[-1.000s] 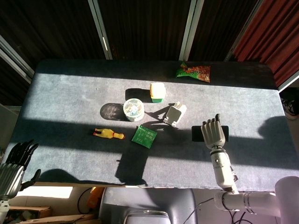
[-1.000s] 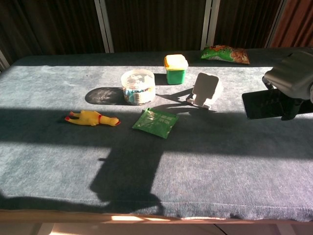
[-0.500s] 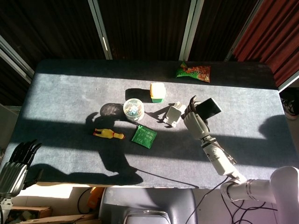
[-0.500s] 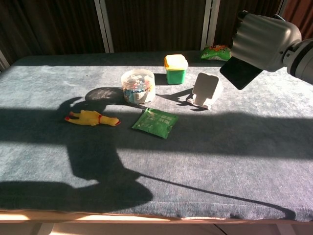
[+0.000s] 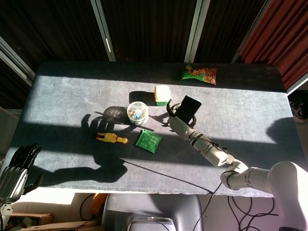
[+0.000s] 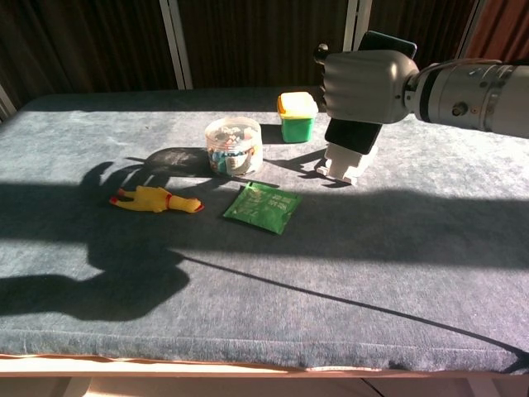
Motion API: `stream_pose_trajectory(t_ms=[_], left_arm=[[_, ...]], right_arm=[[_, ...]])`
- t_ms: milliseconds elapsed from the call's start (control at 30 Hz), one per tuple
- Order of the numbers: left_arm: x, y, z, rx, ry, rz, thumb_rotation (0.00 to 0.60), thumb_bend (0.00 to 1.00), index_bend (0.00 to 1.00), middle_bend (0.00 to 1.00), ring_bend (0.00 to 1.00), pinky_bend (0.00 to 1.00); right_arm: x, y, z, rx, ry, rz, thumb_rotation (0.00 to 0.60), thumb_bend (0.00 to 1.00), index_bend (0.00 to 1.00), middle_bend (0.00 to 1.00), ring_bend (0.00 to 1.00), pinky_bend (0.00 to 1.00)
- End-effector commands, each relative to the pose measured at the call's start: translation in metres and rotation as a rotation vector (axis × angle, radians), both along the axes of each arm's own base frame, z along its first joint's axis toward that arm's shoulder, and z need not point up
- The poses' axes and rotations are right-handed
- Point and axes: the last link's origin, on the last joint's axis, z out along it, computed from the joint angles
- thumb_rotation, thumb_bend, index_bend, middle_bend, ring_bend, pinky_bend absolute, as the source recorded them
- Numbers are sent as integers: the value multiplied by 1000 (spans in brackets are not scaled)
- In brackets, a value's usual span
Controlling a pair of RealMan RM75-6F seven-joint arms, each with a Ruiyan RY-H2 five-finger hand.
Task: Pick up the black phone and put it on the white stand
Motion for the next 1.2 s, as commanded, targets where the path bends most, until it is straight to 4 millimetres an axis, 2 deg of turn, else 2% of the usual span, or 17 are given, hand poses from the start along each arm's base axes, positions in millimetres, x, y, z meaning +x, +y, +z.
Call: stream_pose_trajectory(t_ms=[33,667,1200], left_arm=[[0,0,0,1,0,-1,600,375,0,0,0,0],[-1,-1,1,0,-3,-3,600,375,0,0,0,0],[-1,-1,1,-7,-4,-2,600,375,0,0,0,0]], right_arm=[[2,-5,-3,-12,21,-1,600,251,876,621,485,334],[-12,-17,-28,-34,69,-62,600,254,876,621,485,317],[-11,-18,-42,-36,67,-81,600,257,874,621,485,300]])
